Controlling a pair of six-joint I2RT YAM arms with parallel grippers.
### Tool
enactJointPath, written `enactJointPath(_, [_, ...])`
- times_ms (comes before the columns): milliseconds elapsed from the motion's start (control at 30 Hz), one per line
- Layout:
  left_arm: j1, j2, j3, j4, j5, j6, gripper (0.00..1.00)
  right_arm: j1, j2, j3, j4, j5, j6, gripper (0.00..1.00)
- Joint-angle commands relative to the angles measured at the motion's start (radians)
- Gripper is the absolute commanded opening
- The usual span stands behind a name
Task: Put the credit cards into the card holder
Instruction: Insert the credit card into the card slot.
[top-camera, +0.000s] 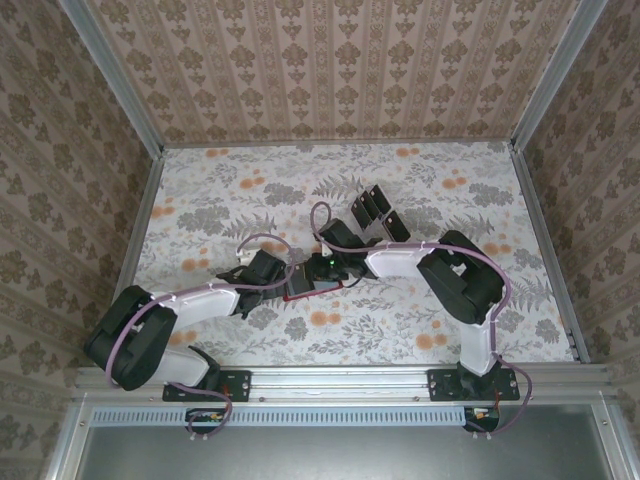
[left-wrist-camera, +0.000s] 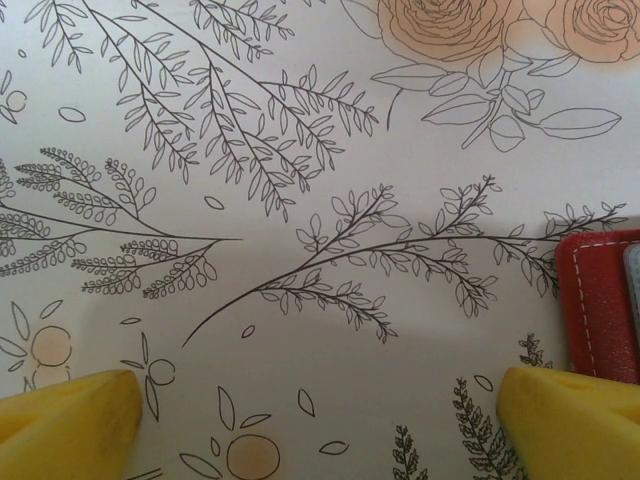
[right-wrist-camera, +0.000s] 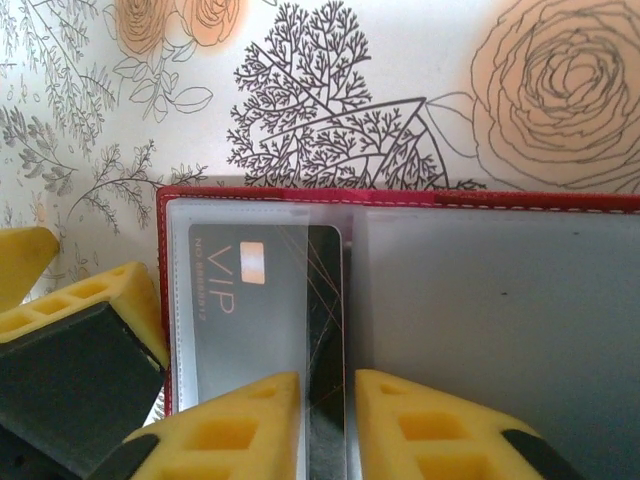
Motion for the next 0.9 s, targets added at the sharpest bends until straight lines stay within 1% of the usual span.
enactJointPath(0, [0.008,0.050,-0.029,0.043,0.036,0.016,0.99,0.017,0.024,0.028,0.009,-0.016,0.016,0.16])
enactJointPath(200, [0.008,0.061,-0.033,0.055,0.040,0.015,0.99,0.031,0.036,0.032,0.023,-0.026,0.033,0.12])
enactJointPath(433, [0.007,0.065,-0.034,0.059,0.042,0.013,0.99,0.042,0.042,0.029,0.053,-0.054,0.069,0.12])
enactJointPath(500, [0.007,0.063,-0.032,0.059,0.042,0.015,0.99,0.044,0.038,0.028,0.058,-0.061,0.076,0.13])
enactJointPath(567, [0.007,0.061,-0.031,0.056,0.042,0.016,0.99,0.045,0.030,0.026,0.058,-0.062,0.080,0.19])
enactJointPath(600, [0.007,0.060,-0.029,0.054,0.040,0.017,0.99,0.045,0.027,0.026,0.059,-0.061,0.080,0.25])
enactJointPath(700, [0.010,0.047,-0.026,0.042,0.038,0.020,0.99,0.047,0.015,0.025,0.053,-0.057,0.082,0.36])
enactJointPath(767, [0.016,0.033,-0.023,0.034,0.036,0.022,0.99,0.047,0.008,0.023,0.053,-0.055,0.083,0.42])
enactJointPath(867, [0.032,0.001,-0.019,0.014,0.034,0.031,0.99,0.047,0.000,0.022,0.055,-0.055,0.088,0.48])
